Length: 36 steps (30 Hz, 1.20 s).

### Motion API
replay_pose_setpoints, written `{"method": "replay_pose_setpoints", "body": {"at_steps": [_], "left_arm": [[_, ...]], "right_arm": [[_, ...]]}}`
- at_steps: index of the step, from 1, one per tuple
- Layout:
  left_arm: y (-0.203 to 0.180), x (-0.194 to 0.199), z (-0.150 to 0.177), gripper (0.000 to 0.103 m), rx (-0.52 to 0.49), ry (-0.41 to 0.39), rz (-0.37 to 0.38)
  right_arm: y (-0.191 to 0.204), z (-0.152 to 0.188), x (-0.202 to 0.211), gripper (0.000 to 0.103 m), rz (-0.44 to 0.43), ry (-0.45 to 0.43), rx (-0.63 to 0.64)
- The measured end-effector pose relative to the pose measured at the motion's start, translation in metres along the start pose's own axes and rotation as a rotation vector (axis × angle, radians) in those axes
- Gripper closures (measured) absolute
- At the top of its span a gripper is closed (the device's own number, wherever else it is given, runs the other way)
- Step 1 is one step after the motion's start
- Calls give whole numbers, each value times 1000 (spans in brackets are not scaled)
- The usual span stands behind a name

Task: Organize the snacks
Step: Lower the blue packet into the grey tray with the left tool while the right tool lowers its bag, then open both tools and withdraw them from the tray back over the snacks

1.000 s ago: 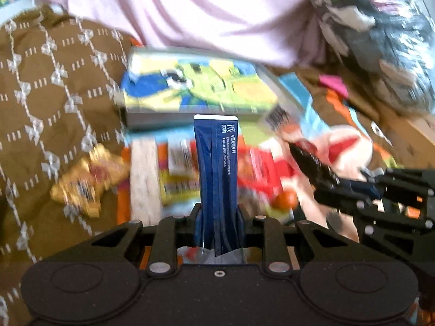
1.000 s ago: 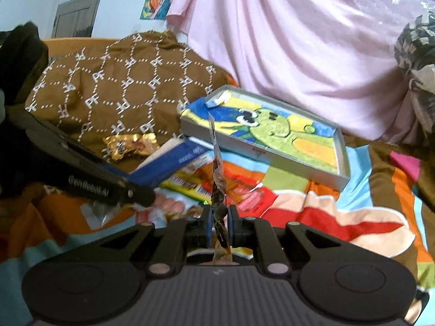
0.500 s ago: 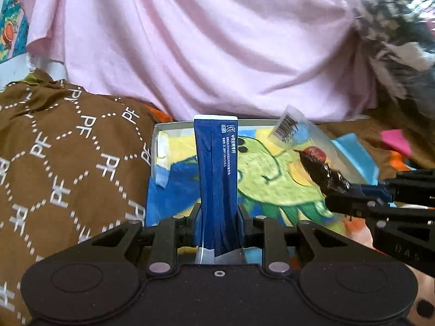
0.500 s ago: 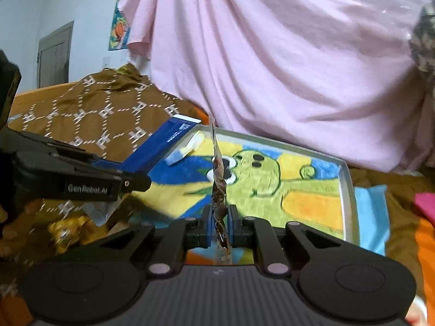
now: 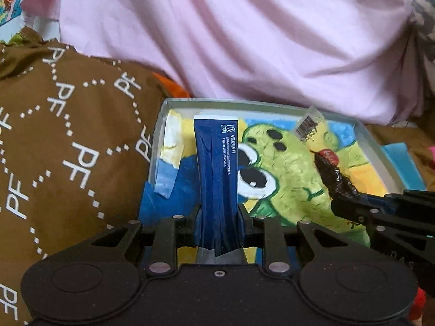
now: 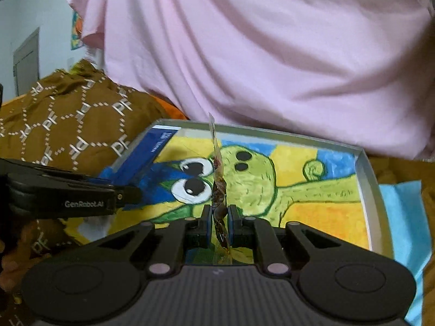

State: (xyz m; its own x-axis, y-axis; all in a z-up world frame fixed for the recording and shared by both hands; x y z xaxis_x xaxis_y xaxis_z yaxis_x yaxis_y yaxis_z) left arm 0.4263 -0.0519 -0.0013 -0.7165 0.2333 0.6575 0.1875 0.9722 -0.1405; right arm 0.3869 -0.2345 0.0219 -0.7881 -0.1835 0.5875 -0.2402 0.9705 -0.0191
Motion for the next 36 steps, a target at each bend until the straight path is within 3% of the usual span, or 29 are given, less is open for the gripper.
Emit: {"method": "replay_pose_setpoints", "body": {"at_steps": [8, 14, 17, 19, 23, 27, 32, 36], "left_arm": [[-3, -16, 9, 74, 8, 48, -40], [-5, -6, 6, 69, -21, 55, -45], [-4, 2, 5, 63, -32, 47, -55], [-3, 9, 4, 55, -28, 31, -61], [0, 30, 5, 32, -20, -13, -78], [5, 54, 10, 17, -28, -52, -88], [13, 87, 23, 1, -13, -120, -109], [18, 113, 34, 1, -3, -165, -111]], "right_arm": [[-4, 8, -9, 90, -21, 45, -42], [-11, 11, -8, 87, -27, 50, -104], [-15, 11, -3, 75, -19, 33, -118], [-17, 12, 4, 61, -17, 4, -125], [-16, 12, 20, 46, -10, -47, -115], [-11, 15, 41, 15, 22, -119, -117], [-1, 22, 67, 4, 40, -204, -112], [11, 29, 91, 0, 31, -264, -115]]}}
Point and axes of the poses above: each gripper's, at about its wrist camera, not at the fingertips, and x roughly against the way its jaws point, y to its left, z to its underside, the point moved 3 cm from there along -x, roughly the way its jaws point, and after that the axes turned 6 degrees about y, right-handed, at the moved point
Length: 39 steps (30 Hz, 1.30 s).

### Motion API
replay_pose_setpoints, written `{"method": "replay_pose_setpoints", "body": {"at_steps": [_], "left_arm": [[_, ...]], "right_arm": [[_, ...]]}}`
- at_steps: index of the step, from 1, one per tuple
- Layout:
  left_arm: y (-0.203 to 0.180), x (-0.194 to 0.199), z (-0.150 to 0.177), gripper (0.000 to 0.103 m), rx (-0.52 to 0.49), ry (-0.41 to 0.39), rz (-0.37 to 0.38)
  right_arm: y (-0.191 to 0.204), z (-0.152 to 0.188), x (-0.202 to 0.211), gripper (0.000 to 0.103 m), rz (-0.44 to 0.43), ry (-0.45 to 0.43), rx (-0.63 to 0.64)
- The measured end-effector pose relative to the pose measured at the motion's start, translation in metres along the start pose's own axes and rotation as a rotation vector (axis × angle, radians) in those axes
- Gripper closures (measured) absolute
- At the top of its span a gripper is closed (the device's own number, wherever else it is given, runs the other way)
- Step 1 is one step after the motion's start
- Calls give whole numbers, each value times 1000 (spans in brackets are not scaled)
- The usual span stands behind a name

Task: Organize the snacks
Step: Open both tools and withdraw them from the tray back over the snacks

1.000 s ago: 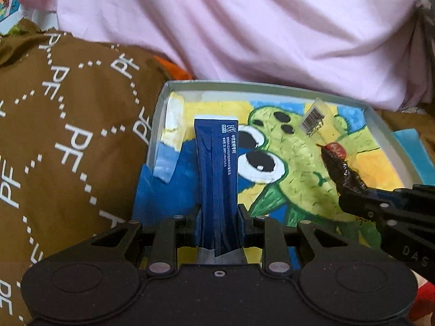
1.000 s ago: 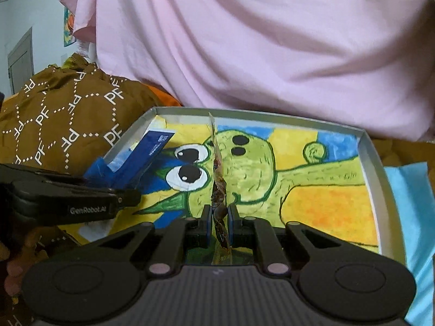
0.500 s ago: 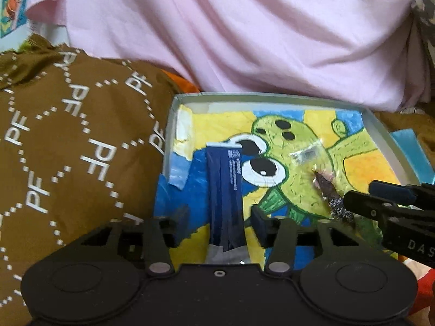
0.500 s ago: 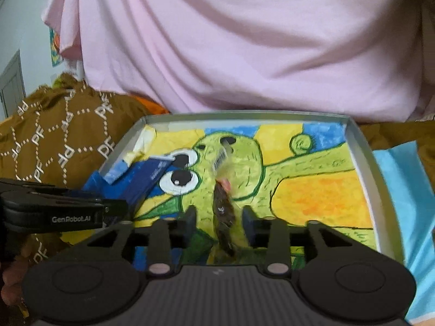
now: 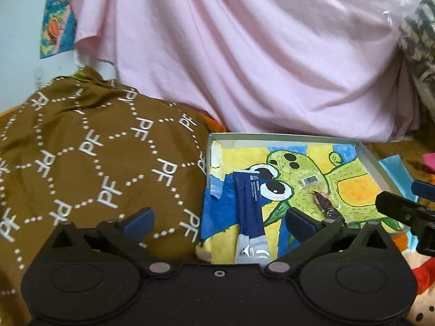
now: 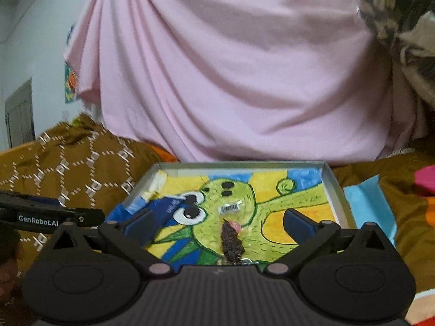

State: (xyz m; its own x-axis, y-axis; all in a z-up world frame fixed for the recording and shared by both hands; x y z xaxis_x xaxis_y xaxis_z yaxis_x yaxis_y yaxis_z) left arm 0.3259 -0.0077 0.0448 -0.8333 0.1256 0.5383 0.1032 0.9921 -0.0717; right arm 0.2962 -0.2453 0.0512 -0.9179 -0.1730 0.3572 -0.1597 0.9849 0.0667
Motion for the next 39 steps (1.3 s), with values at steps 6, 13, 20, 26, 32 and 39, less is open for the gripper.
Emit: {"method": "replay_pose_setpoints", "body": {"at_steps": [6, 13, 20, 26, 32, 39], "left_arm": [[8, 41, 21, 1, -3, -57, -6], [14, 82, 56, 1, -30, -95, -20], [21, 112, 92, 1, -56, -85, -38], [27, 131, 125, 1, -75, -51, -47], [34, 137, 147, 1, -86, -2, -60], [31, 120, 162, 1, -110, 134, -56]], "right_arm": [[17, 9, 41, 0, -7, -70, 10], [43, 25, 84, 0, -17, -96, 51], [69, 55, 118, 0, -35, -55, 115], [81, 87, 130, 0, -51, 33, 89], [87, 112, 139, 0, -3, 120, 73], [86, 134, 143, 0, 28, 225, 47]]}}
Point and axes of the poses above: each gripper's, at about its wrist camera, not at the fingertips, and x roughly against the way its jaws point, y to its left, z to its underside, the point moved 3 cm from there along -x, roughly the way its jaws point, and after that the axes turned 6 degrees about y, right-handed, at the moved point
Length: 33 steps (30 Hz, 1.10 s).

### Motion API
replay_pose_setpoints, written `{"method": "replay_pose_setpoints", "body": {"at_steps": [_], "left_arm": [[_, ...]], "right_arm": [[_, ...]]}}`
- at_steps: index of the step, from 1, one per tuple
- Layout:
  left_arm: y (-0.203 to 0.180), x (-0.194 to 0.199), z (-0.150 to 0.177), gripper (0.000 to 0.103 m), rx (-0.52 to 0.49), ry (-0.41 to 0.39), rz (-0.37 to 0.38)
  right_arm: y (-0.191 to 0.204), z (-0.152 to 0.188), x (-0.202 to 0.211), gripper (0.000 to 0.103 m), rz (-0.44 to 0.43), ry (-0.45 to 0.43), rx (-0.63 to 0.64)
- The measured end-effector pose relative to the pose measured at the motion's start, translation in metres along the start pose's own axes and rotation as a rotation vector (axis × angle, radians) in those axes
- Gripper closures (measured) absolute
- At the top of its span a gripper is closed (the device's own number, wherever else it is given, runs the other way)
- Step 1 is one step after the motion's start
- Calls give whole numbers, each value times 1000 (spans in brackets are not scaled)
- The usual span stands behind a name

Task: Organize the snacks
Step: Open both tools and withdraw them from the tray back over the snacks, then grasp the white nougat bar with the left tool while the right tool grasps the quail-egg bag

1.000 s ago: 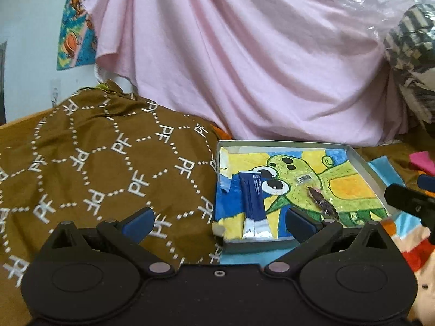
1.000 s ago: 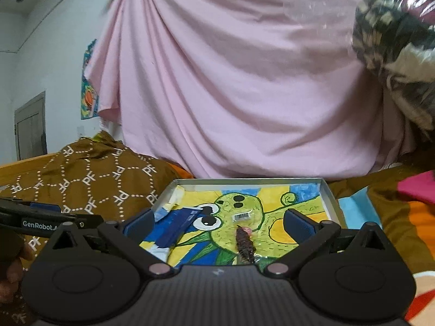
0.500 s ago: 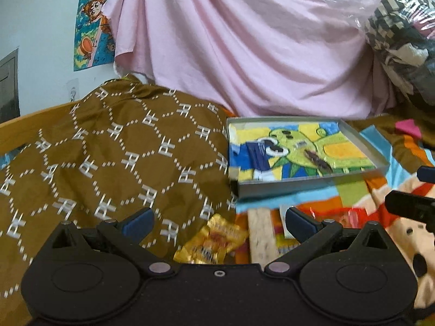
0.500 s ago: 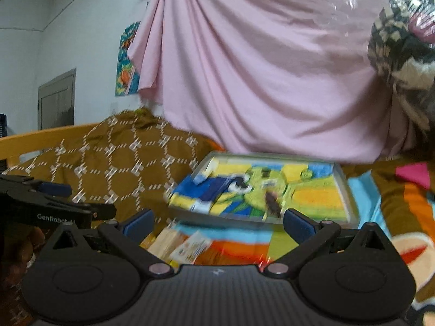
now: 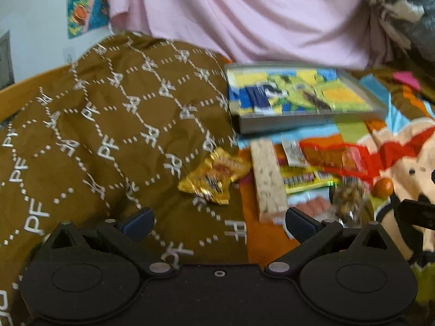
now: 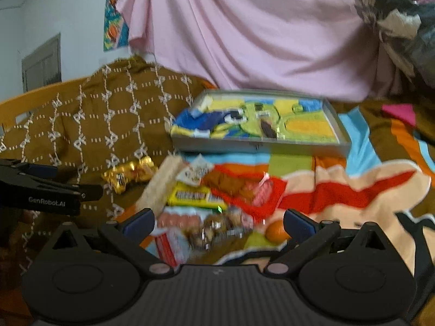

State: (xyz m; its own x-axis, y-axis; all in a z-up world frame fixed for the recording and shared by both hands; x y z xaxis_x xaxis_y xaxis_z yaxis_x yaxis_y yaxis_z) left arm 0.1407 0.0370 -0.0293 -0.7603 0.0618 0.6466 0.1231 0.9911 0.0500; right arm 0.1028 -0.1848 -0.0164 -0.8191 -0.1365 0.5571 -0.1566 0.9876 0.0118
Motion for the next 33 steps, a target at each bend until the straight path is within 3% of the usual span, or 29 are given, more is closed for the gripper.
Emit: {"method": "replay_pose_setpoints", "body": {"at_steps": [12, 33], "left_arm": [[-8, -7, 5, 1, -29, 34, 3], [-12, -21, 4, 1, -21, 68, 43]], "right_arm": [[4, 19, -20, 0, -22, 114, -32], [8, 20, -39, 0, -89, 173, -68]]}}
Point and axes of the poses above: each gripper's, at about its wrist camera, not at the fingertips, and x roughly against the way its jaws point, y to its left, z to its underside, the point moved 3 cm from there along -x, roughly the way its jaws point, and after that the axes turned 6 degrees about y, right-handed, at the moved point
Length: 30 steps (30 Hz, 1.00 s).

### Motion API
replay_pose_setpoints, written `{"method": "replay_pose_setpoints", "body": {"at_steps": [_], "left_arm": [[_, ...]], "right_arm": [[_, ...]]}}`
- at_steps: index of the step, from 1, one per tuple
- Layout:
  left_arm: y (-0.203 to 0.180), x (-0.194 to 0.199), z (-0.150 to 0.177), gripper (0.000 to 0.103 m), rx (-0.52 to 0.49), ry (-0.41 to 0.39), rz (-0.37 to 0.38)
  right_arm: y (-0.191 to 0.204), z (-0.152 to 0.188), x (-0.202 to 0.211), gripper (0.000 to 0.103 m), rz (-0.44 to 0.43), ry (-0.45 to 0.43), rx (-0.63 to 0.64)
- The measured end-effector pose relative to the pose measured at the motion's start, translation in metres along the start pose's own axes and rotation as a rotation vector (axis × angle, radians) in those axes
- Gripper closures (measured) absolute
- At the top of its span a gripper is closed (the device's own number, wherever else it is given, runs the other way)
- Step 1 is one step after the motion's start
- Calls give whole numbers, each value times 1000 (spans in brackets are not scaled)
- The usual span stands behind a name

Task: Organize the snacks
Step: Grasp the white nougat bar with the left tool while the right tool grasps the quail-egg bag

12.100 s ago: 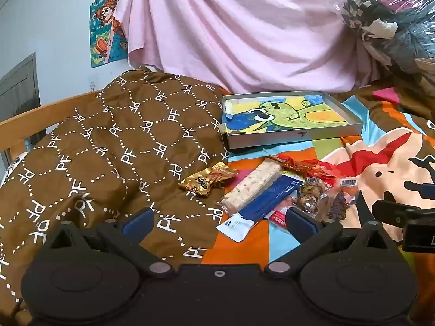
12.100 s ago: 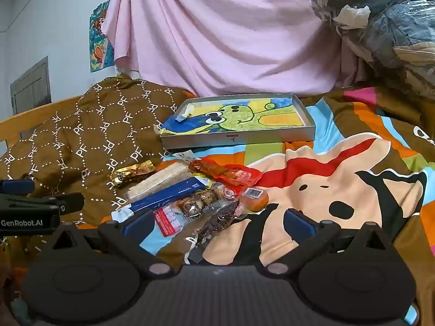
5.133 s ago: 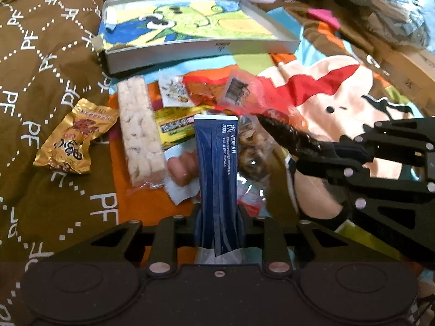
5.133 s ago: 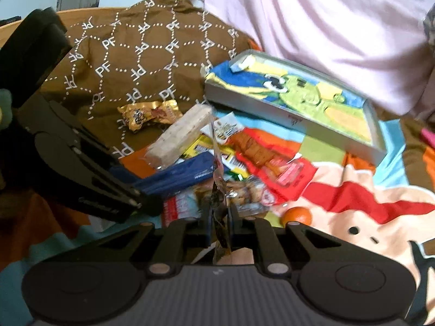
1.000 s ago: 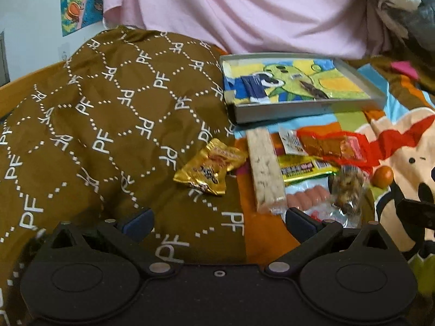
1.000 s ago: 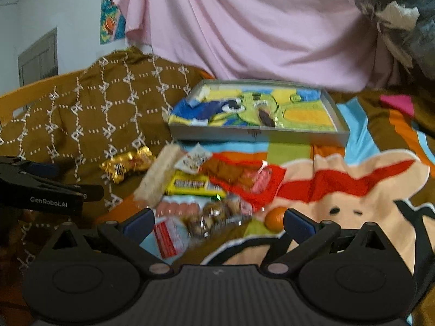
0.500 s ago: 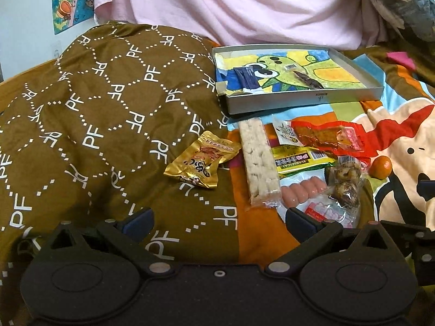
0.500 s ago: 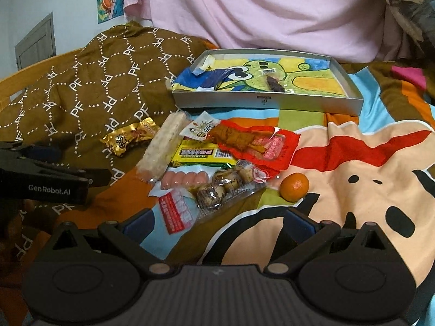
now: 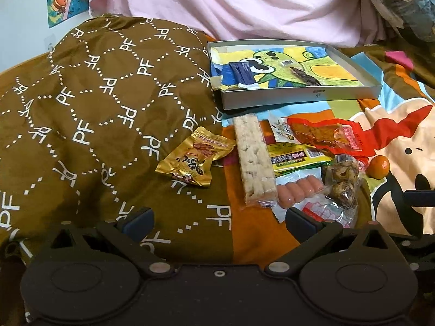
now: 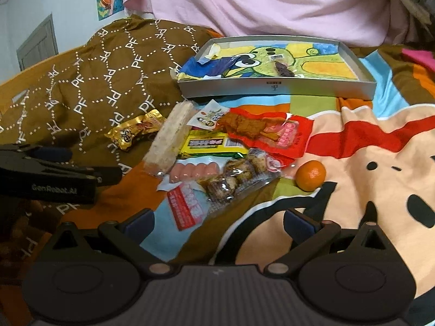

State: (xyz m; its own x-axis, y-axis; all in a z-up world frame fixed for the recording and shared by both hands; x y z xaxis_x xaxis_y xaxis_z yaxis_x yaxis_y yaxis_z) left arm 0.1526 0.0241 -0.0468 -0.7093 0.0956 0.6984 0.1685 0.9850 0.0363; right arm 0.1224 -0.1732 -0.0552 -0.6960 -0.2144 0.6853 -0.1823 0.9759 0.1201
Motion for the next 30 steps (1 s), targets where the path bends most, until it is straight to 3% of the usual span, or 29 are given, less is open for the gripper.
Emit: {"method": "replay_pose_setpoints", "body": {"at_steps": [4, 12, 22, 25, 30], "left_arm": [[1, -4, -5, 1, 12, -14, 7], [1, -25, -20, 1, -18, -33, 40], [0, -46, -44, 2, 0, -51, 212], [-3, -55, -49, 8, -1, -38, 252], [-4, -71, -51, 29, 3, 18, 282]], "right_arm": [[-1, -4, -4, 0, 40, -17, -17], [-3, -17, -22, 0, 36, 1, -94], [-4, -16, -23, 0, 58, -8, -104], [-3, -18, -27, 0, 71, 2, -105], [-3, -23, -34, 0, 100, 8, -114]]}}
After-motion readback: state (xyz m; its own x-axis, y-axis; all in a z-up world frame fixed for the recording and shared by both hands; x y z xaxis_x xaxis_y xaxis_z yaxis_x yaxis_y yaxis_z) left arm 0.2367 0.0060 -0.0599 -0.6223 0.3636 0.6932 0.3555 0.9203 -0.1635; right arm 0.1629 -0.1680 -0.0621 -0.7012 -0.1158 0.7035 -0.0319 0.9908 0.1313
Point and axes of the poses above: each gripper's, at about its wrist camera, not at the fingertips, and x roughly against the way its jaws point, y to its left, z to its underside, the point moved 3 cm from there along -x, roughly the way its jaws point, and after that the axes turned 6 degrees about y, right-handed, at the moved point
